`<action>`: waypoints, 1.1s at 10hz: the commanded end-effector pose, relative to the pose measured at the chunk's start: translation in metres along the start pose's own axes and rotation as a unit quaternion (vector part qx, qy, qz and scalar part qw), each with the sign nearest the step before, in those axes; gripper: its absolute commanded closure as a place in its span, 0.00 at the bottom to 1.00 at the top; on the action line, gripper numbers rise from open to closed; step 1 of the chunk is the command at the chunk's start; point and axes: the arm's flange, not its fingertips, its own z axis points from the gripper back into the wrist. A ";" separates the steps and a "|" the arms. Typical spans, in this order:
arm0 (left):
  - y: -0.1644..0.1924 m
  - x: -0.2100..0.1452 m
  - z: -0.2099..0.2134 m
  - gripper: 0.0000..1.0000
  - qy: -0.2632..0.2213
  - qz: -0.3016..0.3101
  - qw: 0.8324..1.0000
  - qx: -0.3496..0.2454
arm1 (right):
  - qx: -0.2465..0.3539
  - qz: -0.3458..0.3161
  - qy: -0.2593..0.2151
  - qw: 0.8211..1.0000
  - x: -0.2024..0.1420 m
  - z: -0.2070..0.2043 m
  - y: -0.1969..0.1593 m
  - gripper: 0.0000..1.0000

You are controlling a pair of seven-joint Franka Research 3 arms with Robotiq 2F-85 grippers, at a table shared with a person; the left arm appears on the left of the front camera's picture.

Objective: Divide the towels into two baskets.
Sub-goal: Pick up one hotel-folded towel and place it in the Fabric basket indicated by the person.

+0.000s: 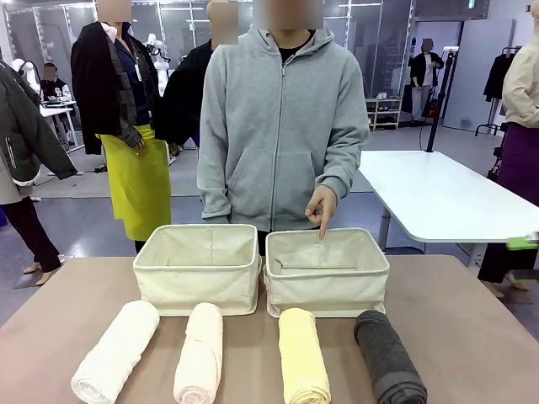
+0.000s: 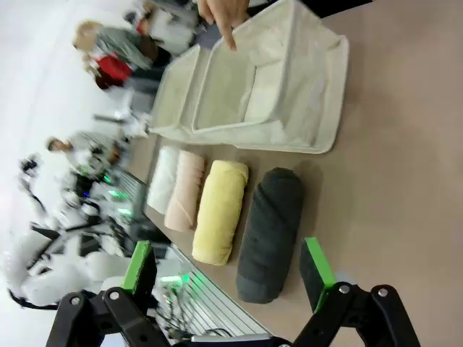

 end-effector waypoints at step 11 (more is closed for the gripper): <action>0.000 0.000 0.002 0.00 -0.004 -0.001 1.000 -0.009 | -0.333 0.077 0.203 0.918 -0.044 -0.235 0.051 0.00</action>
